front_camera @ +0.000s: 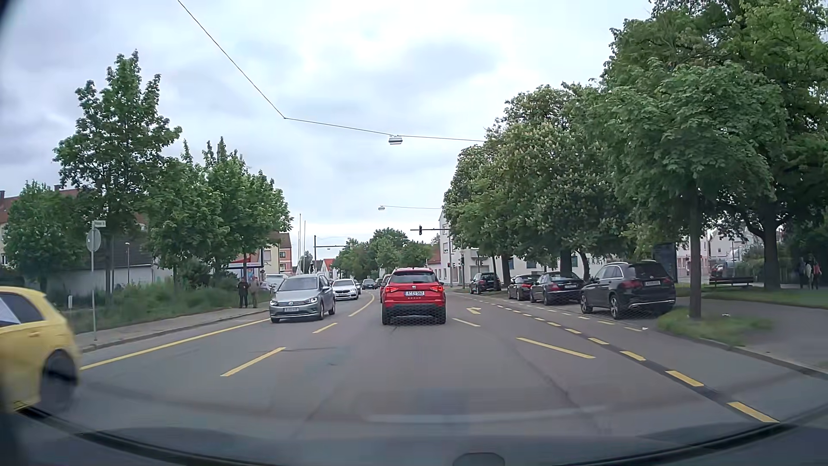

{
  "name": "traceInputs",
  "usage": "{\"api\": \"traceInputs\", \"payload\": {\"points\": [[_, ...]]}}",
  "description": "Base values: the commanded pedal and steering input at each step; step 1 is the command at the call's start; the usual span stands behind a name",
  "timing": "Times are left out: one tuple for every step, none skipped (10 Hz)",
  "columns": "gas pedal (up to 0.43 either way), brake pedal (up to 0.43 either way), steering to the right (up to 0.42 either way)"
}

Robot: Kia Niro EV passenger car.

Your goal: Follow the waypoints while adhering to traffic rules and regulations

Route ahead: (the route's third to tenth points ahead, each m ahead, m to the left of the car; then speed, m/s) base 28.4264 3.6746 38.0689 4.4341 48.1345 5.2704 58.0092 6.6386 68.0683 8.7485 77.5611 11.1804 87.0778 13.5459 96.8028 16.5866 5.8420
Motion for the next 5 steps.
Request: {"api": "traceInputs", "payload": {"points": [[0.26, 0.0, -0.019], [0.26, 0.0, -0.021], [0.26, 0.0, -0.025], [0.26, 0.0, -0.029], [0.26, 0.0, -0.031]]}}
